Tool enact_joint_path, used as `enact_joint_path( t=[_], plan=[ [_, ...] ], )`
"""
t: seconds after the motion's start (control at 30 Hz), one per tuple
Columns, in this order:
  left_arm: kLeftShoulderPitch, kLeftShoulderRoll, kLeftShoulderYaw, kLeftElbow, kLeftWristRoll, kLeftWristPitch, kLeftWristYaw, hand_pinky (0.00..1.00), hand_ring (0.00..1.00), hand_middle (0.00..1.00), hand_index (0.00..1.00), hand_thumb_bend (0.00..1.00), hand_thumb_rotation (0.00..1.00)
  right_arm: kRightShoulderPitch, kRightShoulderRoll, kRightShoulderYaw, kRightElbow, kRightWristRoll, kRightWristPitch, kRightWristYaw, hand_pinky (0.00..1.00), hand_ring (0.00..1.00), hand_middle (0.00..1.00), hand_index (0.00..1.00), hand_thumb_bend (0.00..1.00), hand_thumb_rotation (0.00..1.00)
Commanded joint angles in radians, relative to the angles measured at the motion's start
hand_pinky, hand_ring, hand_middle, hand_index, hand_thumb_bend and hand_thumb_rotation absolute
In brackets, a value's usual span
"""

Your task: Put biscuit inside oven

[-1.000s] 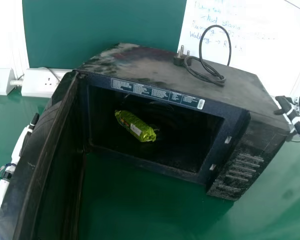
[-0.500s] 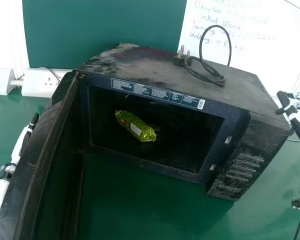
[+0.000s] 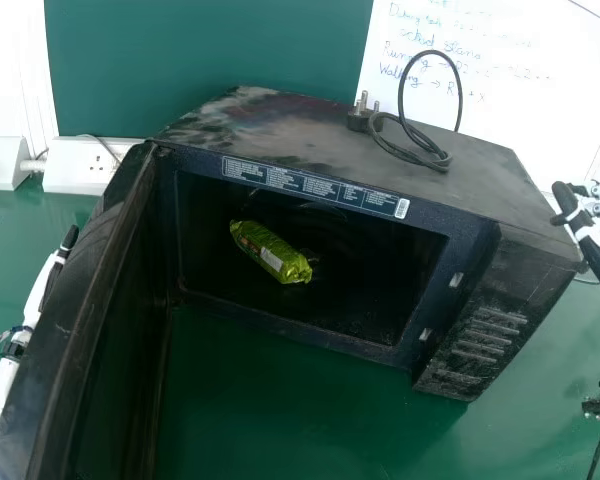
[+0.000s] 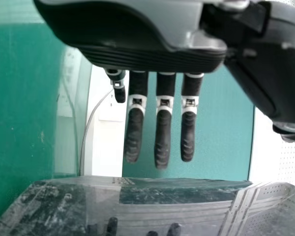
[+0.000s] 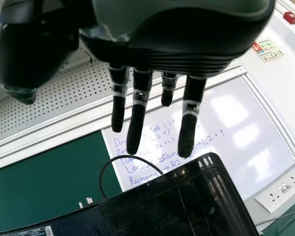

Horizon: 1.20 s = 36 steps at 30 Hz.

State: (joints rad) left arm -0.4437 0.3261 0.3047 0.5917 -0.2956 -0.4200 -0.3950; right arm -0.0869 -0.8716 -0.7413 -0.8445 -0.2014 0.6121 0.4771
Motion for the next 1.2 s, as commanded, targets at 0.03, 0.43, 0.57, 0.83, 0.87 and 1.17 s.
enact_joint_path(
  t=[0.03,0.43,0.57,0.83,0.87,1.17],
  plan=[
    [0.002,0.009,0.011,-0.007,-0.008,-0.001,-0.004,0.27,0.31,0.4,0.49,0.52,0.07,0.012,-0.003,-0.012,0.008,-0.009,-0.022,0.003,0.3,0.42,0.58,0.75,0.89,0.47],
    [0.0,0.01,0.01,-0.004,-0.005,-0.003,-0.003,0.27,0.31,0.4,0.49,0.52,0.07,0.011,-0.004,-0.024,0.017,0.007,-0.047,0.017,0.37,0.47,0.59,0.75,0.9,0.48],
    [0.0,0.01,0.011,-0.005,-0.006,0.003,-0.002,0.27,0.31,0.4,0.49,0.52,0.07,0.016,-0.005,-0.037,0.042,0.017,-0.102,0.024,0.42,0.5,0.59,0.75,0.89,0.48],
    [0.002,0.01,0.01,-0.014,-0.004,0.013,0.006,0.26,0.3,0.4,0.49,0.52,0.07,0.016,-0.009,-0.027,0.023,-0.005,-0.073,0.018,0.41,0.49,0.59,0.75,0.85,0.44],
    [0.001,0.009,0.01,-0.013,-0.005,0.013,0.005,0.26,0.3,0.4,0.49,0.52,0.07,0.014,-0.008,-0.024,0.019,-0.006,-0.064,0.017,0.41,0.49,0.58,0.75,0.84,0.43],
    [-0.003,0.012,0.009,-0.002,-0.001,0.002,0.001,0.26,0.31,0.4,0.49,0.52,0.07,0.013,-0.011,-0.024,0.026,0.002,-0.074,0.023,0.4,0.49,0.59,0.75,0.83,0.42]
  ],
)
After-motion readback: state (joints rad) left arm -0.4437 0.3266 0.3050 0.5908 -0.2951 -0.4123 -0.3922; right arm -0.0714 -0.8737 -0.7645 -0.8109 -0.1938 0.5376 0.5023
